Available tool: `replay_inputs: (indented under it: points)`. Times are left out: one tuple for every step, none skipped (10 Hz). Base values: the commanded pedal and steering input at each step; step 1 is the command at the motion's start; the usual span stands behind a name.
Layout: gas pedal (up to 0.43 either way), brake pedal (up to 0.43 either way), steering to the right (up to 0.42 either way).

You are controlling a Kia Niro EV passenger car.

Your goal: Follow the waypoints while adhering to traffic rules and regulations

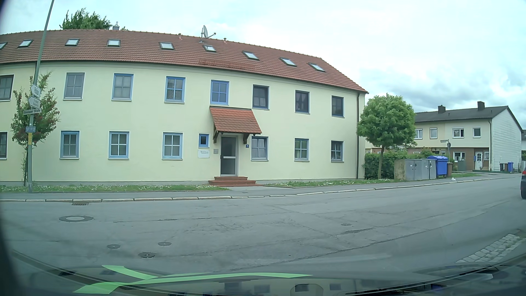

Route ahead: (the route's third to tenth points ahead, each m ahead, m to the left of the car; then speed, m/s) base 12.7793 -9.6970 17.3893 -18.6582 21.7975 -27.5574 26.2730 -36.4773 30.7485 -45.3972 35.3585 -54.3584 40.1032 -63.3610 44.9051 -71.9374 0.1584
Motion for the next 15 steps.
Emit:
replay_inputs:
  points:
    - [0.0,0.25,0.118]
    - [0.0,0.244,0.117]
    - [0.0,0.244,0.117]
    - [0.0,0.244,0.117]
    - [0.0,0.244,0.117]
    - [0.0,0.244,0.116]
    - [0.0,0.244,0.116]
    - [0.0,0.244,0.116]
    - [0.0,0.244,0.115]
    - [0.0,0.244,0.114]
    - [0.0,0.244,0.113]
    - [0.0,0.244,0.112]
    - [0.0,0.244,0.112]
    - [0.0,0.244,0.112]
    - [0.0,0.244,0.112]
